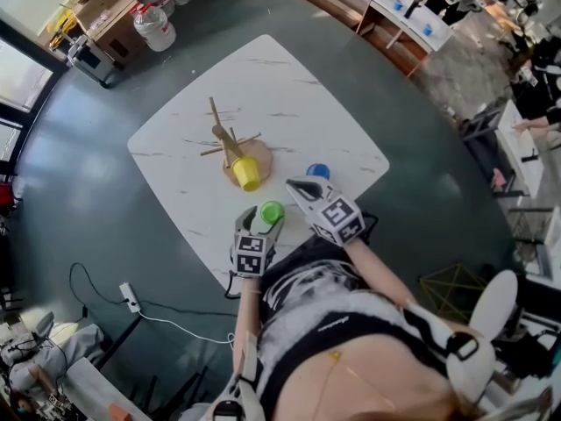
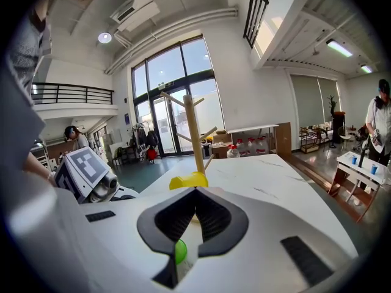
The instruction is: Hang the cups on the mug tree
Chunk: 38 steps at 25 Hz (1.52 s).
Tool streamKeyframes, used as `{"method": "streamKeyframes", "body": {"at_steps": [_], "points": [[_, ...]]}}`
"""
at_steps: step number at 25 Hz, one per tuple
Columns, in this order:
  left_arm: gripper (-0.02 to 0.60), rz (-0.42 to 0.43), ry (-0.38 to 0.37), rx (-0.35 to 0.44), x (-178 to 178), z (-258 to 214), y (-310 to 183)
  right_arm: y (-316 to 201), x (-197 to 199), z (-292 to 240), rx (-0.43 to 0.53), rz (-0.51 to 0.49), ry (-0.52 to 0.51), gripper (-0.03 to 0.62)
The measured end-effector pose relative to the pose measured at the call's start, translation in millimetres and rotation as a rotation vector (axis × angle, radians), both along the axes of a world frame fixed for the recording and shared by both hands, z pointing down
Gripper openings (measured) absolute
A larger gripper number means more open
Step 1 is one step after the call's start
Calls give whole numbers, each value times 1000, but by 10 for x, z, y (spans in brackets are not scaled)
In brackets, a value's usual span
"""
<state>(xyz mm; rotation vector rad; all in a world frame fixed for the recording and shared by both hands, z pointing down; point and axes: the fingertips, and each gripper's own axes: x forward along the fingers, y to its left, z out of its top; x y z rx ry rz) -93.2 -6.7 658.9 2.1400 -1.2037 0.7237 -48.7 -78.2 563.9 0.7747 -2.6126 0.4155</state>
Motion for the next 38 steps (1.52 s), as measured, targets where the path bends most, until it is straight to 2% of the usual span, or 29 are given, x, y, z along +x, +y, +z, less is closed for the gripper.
{"method": "streamKeyframes", "body": {"at_steps": [7,13,16,20,21,30,38], "points": [[325,84,-129,15,65,69,6,-10,107,-12,-3,20,5,3],[324,111,-145,-26,125,209,34,-14,164,11,-10,26,0,3],[280,102,-143,-22,115,254,8,-18,184,35,-13,29,-1,3],[264,94,-146,-36,99,318,5,-24,173,0,-21,29,-14,3],[239,94,-151,-41,94,316,10,-26,177,-3,-19,27,-11,3],[238,99,-145,-34,97,270,-15,-42,140,9,-25,15,10,3],[238,101,-116,9,122,302,-37,-12,82,8,-28,2,18,3]]}}
